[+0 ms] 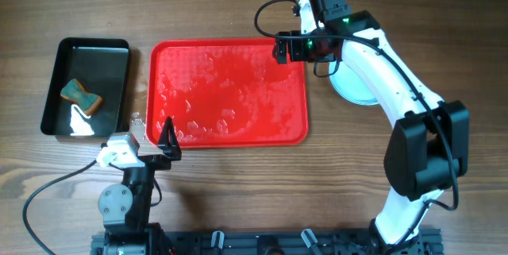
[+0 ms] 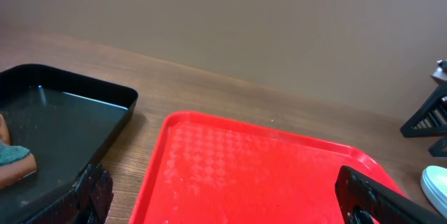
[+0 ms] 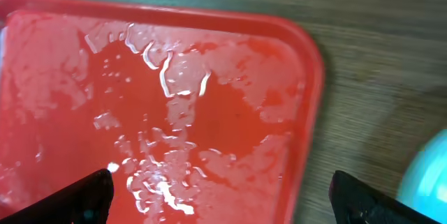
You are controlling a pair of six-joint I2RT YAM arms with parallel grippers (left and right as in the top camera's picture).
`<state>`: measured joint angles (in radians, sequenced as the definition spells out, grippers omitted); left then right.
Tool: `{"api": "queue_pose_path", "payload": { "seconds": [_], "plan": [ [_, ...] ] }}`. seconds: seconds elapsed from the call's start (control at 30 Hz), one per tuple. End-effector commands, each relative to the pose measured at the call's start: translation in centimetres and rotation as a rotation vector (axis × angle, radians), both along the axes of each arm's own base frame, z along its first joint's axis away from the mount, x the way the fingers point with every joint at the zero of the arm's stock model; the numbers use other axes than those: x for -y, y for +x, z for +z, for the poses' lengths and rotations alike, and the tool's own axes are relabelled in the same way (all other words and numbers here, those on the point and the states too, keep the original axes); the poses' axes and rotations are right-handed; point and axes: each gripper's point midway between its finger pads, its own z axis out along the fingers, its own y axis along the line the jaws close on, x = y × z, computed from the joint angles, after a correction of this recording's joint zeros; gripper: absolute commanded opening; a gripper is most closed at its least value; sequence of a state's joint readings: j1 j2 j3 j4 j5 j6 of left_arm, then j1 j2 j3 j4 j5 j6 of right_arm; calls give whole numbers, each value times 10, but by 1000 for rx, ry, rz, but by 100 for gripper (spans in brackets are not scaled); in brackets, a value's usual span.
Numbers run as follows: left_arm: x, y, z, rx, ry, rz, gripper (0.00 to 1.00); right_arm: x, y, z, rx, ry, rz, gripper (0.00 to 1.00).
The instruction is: Clean dirty plates on tray and stack at the side
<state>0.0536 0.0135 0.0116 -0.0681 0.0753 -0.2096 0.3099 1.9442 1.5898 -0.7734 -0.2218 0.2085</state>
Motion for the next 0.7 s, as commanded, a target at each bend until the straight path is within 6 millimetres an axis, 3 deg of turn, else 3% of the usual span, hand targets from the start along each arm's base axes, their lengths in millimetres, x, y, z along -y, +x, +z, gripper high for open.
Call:
{"api": "queue_pose_path", "payload": {
  "seconds": [0.0, 0.1, 0.17, 0.2, 0.33, 0.4, 0.57, 0.67],
  "plan": [
    [-3, 0, -2, 1, 24, 14, 100, 26, 3, 67, 190, -96, -79, 100],
    [-3, 0, -2, 1, 24, 14, 100, 49, -6, 155, 467, -154, -70, 100],
    [-3, 0, -2, 1, 24, 14, 100, 54, -19, 193, 634, -131, -61, 100],
    [-3, 0, -2, 1, 24, 14, 100, 59, -31, 201, 712, -99, -80, 100],
    [-3, 0, -2, 1, 24, 14, 100, 75, -84, 181, 847, 6, -127, 100],
    [-3, 0, -2, 1, 24, 14, 100, 84, -98, 176, 886, 36, -143, 100],
    [-3, 0, -2, 1, 24, 14, 100, 125, -156, 160, 1060, 82, -211, 100],
    [-3, 0, -2, 1, 24, 14, 100, 134, -185, 150, 1169, 96, -235, 100]
  ]
}}
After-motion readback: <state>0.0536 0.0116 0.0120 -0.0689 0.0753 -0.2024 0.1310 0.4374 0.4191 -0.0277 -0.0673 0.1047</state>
